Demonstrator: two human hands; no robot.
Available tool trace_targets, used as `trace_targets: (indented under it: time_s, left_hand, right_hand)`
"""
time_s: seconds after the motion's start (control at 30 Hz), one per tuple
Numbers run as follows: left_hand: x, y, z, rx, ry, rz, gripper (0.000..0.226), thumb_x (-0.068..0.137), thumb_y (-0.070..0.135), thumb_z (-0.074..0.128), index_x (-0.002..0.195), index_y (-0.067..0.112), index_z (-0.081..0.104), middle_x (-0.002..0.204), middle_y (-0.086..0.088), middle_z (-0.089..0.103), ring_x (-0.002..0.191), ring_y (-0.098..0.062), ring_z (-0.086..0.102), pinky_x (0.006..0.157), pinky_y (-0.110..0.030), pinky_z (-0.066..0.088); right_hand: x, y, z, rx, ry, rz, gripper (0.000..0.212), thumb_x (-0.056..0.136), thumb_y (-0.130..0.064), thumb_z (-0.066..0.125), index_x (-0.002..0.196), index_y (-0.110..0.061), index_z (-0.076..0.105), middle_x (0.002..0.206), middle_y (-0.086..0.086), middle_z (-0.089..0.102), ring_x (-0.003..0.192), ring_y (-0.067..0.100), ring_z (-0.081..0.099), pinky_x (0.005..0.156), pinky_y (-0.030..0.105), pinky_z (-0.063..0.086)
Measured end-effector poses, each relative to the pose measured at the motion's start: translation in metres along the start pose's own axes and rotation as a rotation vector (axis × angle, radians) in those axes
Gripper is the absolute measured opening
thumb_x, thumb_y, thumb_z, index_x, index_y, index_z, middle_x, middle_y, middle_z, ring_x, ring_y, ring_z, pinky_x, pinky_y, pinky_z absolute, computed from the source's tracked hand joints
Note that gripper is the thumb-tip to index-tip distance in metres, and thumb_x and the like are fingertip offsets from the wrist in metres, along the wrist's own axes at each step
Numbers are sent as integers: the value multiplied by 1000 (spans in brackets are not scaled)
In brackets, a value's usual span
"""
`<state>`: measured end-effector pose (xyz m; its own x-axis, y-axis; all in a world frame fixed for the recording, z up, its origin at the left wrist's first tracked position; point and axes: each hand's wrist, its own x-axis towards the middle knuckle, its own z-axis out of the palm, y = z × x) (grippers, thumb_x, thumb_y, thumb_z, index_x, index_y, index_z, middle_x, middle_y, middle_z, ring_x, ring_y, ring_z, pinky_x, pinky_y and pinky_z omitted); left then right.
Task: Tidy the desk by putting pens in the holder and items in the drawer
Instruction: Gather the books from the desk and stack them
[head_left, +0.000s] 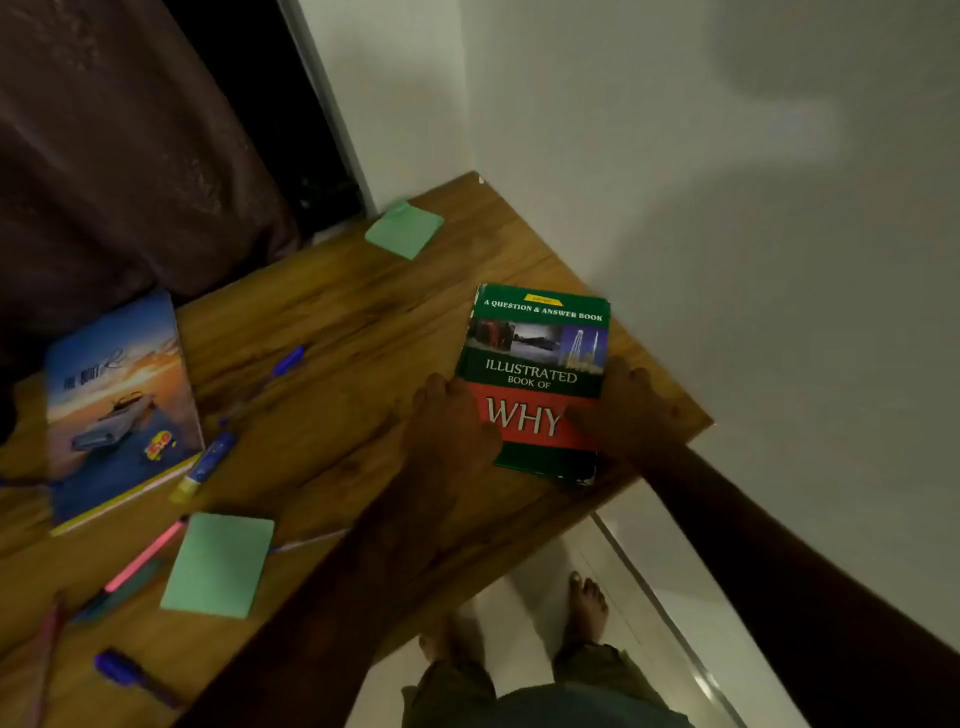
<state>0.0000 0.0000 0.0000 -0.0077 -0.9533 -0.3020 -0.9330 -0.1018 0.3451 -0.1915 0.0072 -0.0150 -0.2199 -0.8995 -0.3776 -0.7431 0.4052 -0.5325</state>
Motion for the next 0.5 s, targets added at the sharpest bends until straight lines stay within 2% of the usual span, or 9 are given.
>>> trace_targets:
  time_s: [0.1,0.2,0.27,0.37,0.5]
  left_hand:
    - [-4,6,6,101,34,-56,60,86,34,66,136,12,40,137,-12,41,126,-29,44,105,-39,39]
    - [-5,10,8,38,8,-105,62,86,32,67,137,12,39,138,-13,42,127,-29,45,105,-40,41]
    - [-7,11,10,-70,19,-159,58,83,28,69,133,13,44,134,-12,46,123,-29,49,104,-42,45]
    - [-17,13,11,-183,20,-202,55,77,29,71,125,15,49,128,-12,50,115,-30,54,100,-47,49]
    - [-39,15,21,-191,-32,-143,52,79,38,64,125,19,49,125,-5,56,114,-26,57,103,-42,48]
  right_hand:
    - [1,3,-1,77,8,-143,64,93,-39,68,146,-13,42,139,12,57,127,30,55,102,37,42]
    - [0,5,-3,80,-51,-85,63,95,-34,68,147,-12,40,137,11,57,123,29,56,92,29,38]
    - [2,6,-2,144,-67,-73,65,94,-34,69,147,-12,39,133,11,59,121,30,58,95,33,43]
    - [3,7,-3,153,-53,-90,65,90,-37,73,143,-13,44,131,12,61,119,32,60,102,49,49]
    - [9,6,-7,121,-13,-138,41,87,-30,72,124,-21,58,114,6,70,101,27,68,90,51,57]
